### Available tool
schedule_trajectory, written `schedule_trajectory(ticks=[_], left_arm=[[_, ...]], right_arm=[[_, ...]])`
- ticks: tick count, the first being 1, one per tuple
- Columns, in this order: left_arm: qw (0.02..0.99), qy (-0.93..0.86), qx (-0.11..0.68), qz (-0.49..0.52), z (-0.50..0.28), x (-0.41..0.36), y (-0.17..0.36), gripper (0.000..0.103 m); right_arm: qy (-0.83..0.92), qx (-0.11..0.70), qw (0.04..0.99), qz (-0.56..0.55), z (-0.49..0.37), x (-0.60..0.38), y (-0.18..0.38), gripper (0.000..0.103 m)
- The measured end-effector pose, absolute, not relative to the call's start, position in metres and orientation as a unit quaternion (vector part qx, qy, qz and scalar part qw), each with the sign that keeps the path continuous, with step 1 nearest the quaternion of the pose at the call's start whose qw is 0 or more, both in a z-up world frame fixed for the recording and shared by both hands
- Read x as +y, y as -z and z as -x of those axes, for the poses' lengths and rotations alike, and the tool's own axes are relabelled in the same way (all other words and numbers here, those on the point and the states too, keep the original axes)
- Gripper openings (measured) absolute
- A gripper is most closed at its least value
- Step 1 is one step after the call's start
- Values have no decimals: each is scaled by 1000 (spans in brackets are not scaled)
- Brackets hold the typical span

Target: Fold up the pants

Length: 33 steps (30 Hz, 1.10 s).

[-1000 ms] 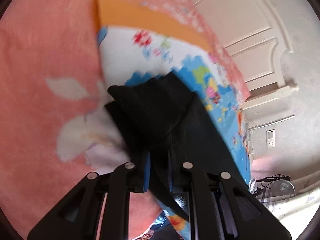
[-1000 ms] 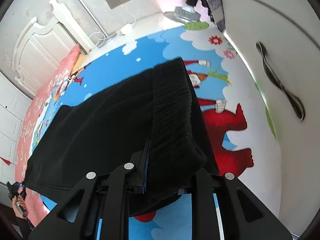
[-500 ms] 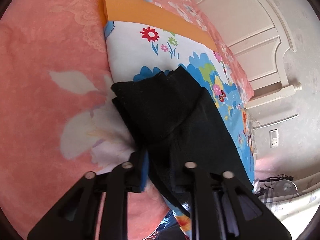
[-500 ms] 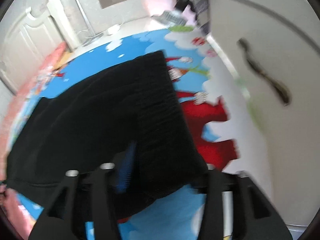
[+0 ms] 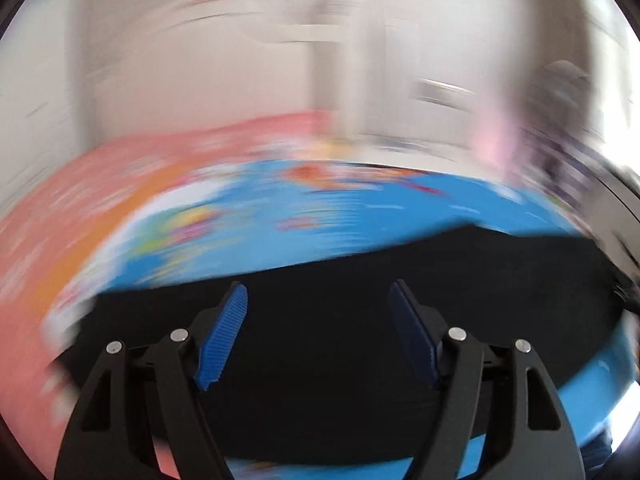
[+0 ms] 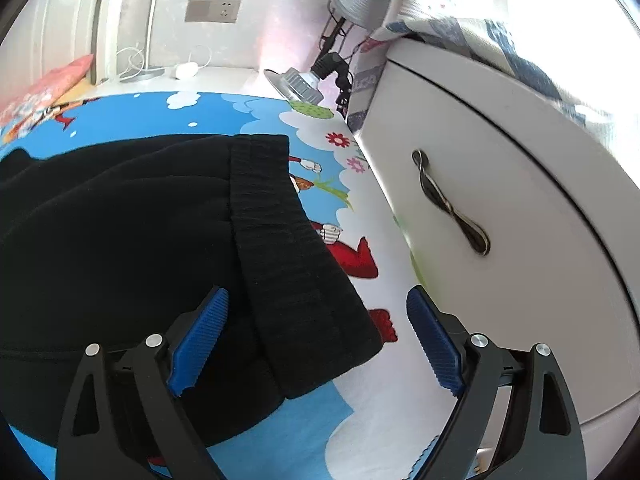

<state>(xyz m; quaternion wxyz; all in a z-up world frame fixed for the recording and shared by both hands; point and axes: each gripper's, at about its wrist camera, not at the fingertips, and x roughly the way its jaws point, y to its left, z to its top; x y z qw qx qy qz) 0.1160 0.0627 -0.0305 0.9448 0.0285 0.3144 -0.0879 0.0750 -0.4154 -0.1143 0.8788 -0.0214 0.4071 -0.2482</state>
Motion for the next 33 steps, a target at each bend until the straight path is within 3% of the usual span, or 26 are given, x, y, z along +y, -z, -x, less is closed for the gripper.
schedule_trajectory(ticks=[2, 4, 7, 11, 15, 24, 28, 33], left_arm=[[928, 194, 317, -15, -139, -15, 32, 64], [908, 269, 321, 1, -160, -77, 35, 37], [872, 349, 343, -12, -192, -180, 47, 33], [821, 404, 395, -80, -220, -297, 77, 32], [808, 383, 428, -131, -242, -345, 107, 35], [803, 425, 407, -95, -228, -354, 83, 33], [799, 405, 436, -84, -240, -356, 107, 42], [837, 376, 397, -31, -229, -311, 69, 38]], right_arm=[[250, 407, 879, 8, -73, -417, 115, 85], [253, 405, 878, 9, -73, -415, 115, 85], [254, 406, 878, 1, -71, -413, 116, 85], [243, 410, 879, -22, -70, -419, 117, 85], [234, 414, 879, -35, -70, -420, 117, 85], [220, 416, 880, -58, -67, -422, 117, 85], [214, 417, 881, -66, -67, -424, 118, 85], [213, 416, 882, -68, -67, -425, 118, 85]])
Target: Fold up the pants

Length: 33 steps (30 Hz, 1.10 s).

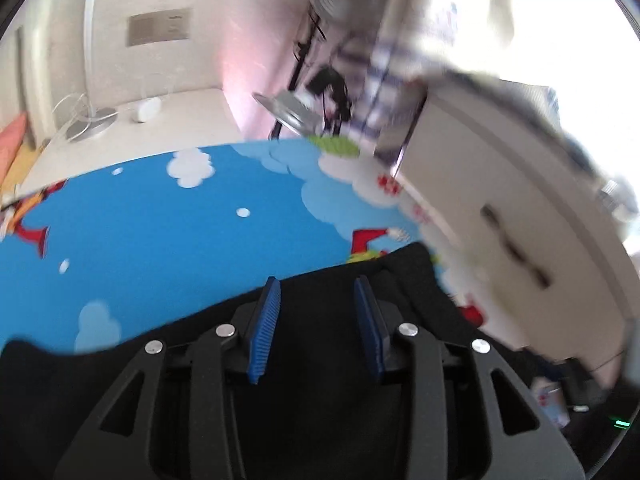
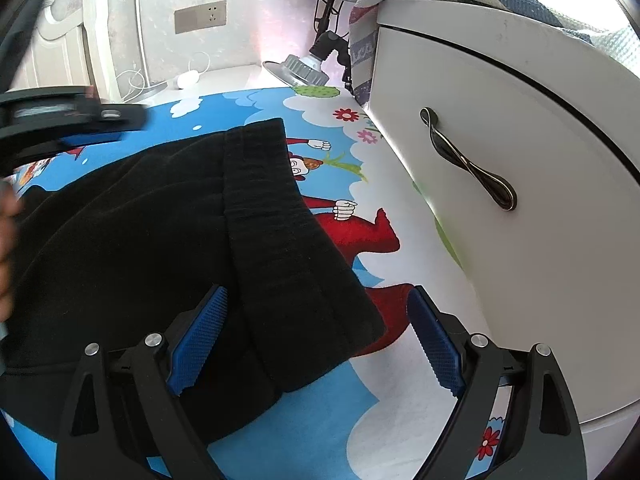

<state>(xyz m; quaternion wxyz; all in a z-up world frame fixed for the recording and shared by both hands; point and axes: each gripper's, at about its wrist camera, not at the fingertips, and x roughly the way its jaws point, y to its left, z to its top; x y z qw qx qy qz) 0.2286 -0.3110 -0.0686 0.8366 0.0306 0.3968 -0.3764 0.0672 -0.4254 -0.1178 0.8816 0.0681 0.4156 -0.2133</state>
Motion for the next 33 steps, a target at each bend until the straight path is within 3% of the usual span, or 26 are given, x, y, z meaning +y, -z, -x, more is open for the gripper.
schedule_trajectory(ticks=[5, 9, 17, 20, 24, 27, 30, 33], left_arm=[[834, 332, 440, -30, -221, -274, 93, 35], [840, 275, 468, 5, -235, -239, 119, 17], [848, 294, 441, -9, -222, -227, 109, 19], [840, 281, 465, 10, -226, -218, 121, 20], [850, 267, 454, 21, -219, -199, 113, 34], [855, 252, 452, 27, -209, -177, 109, 35], [868, 218, 446, 27, -196, -144, 106, 40], [885, 162, 435, 24, -179, -93, 103, 46]], right_arm=[[214, 417, 881, -64, -69, -425, 118, 85], [215, 417, 881, -63, -68, -425, 117, 85], [223, 421, 878, -43, -69, -419, 110, 85], [231, 371, 899, -11, -52, -406, 63, 88], [142, 290, 945, -52, -44, -391, 5, 92], [85, 312, 945, -43, -90, -366, 14, 91], [25, 369, 927, -66, -148, -336, 47, 66], [-13, 418, 907, -54, -183, -302, 83, 50]])
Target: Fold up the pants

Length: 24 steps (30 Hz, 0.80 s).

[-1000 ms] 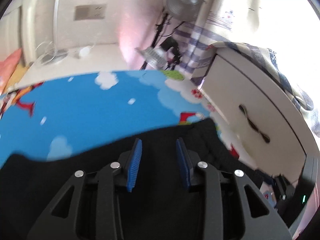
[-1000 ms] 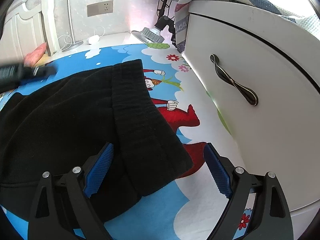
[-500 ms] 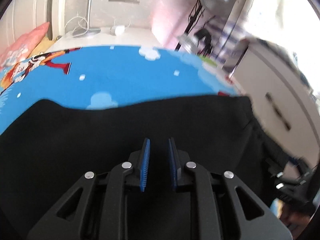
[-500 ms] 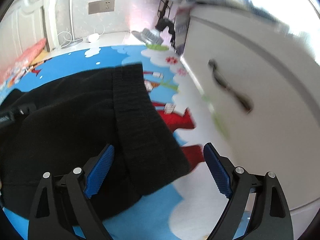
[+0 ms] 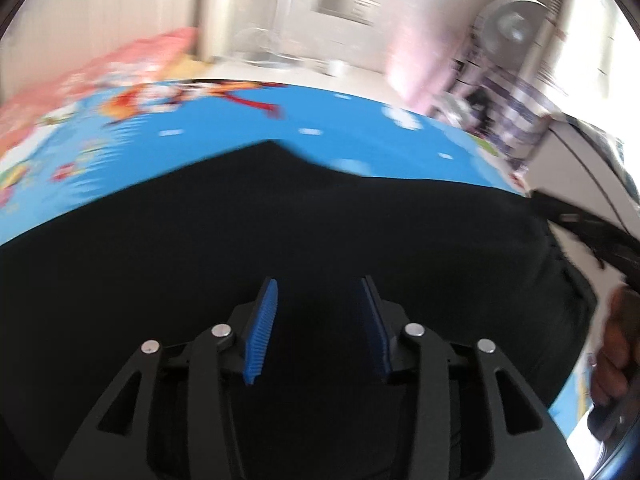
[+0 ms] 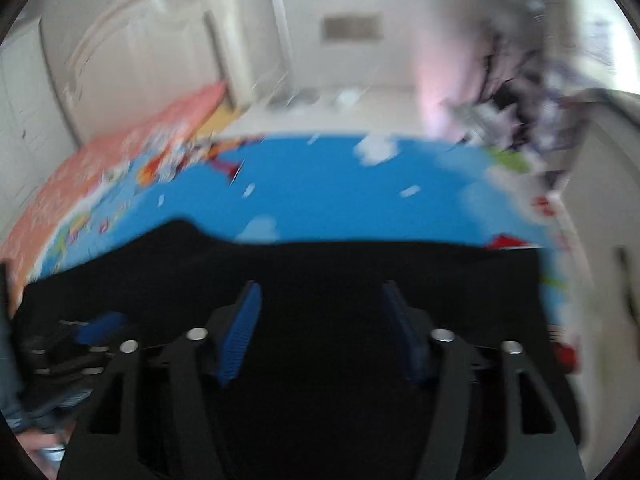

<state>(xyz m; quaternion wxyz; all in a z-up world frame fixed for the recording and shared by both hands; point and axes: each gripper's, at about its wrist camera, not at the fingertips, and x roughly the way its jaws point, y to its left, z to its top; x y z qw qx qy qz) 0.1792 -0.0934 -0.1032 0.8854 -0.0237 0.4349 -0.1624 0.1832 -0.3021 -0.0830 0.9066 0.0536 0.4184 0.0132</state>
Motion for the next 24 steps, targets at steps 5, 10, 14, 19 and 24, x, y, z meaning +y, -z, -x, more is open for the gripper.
schedule_trajectory(ticks=[5, 10, 14, 19, 24], left_arm=[[894, 60, 444, 25, -155, 0, 115, 51], [894, 5, 449, 19, -141, 63, 122, 53], [889, -14, 456, 34, -145, 86, 122, 59], [890, -20, 455, 27, -145, 90, 123, 60], [889, -22, 456, 24, -146, 90, 124, 63]], right_arm=[[7, 468, 884, -10, -198, -280, 126, 47], [17, 464, 885, 9, -194, -276, 124, 47], [20, 460, 887, 16, -195, -275, 125, 48], [19, 460, 887, 18, -198, -275, 124, 49], [20, 459, 888, 18, -198, -275, 124, 49]])
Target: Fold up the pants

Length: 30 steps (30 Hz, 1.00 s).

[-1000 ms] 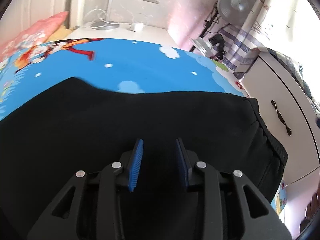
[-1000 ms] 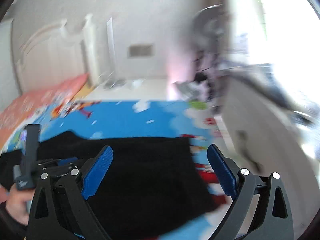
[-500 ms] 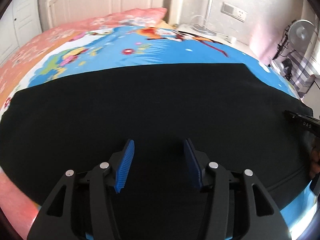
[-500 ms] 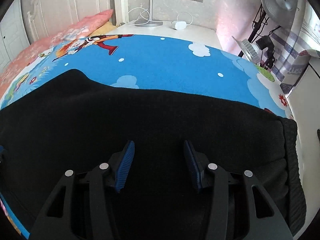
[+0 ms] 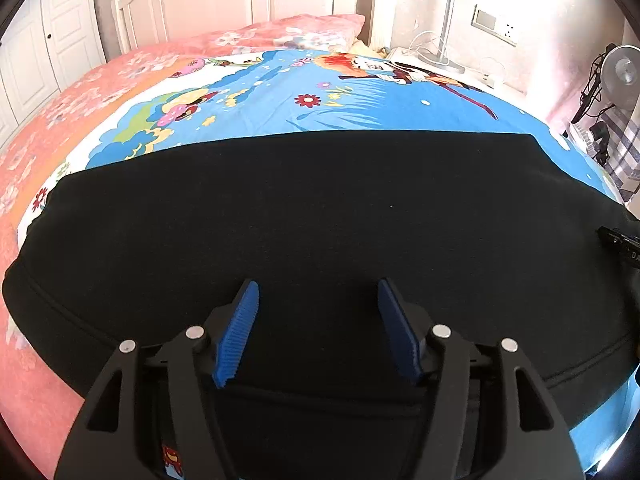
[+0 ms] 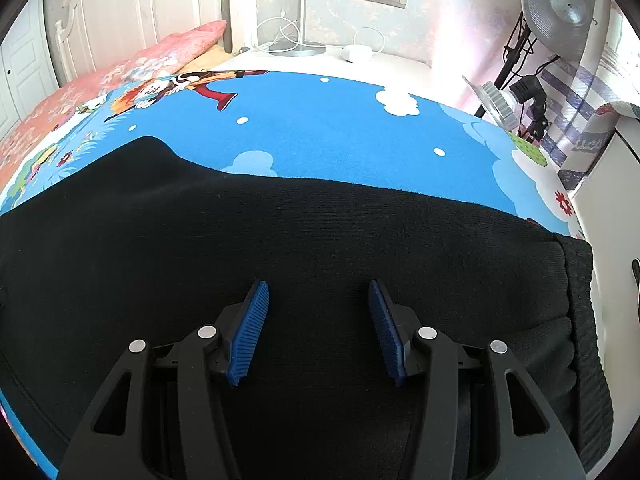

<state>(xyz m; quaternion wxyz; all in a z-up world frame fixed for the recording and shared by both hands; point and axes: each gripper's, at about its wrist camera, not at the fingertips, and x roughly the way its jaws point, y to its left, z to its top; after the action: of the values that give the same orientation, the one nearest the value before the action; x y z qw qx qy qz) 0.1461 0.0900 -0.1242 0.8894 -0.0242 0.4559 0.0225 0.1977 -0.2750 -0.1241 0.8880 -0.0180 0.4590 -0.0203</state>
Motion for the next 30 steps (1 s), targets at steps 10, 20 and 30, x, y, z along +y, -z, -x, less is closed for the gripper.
schedule_trajectory(ticks=[10, 20, 30], left_arm=[[897, -37, 441, -13, -142, 77, 122, 67], [913, 186, 362, -25, -163, -73, 81, 64], [801, 443, 382, -124, -237, -321, 80, 64]], right_arm=[[131, 373, 918, -20, -139, -322, 97, 88], [178, 412, 882, -142, -80, -436, 116, 85], [123, 414, 868, -245, -35, -465, 105, 63]])
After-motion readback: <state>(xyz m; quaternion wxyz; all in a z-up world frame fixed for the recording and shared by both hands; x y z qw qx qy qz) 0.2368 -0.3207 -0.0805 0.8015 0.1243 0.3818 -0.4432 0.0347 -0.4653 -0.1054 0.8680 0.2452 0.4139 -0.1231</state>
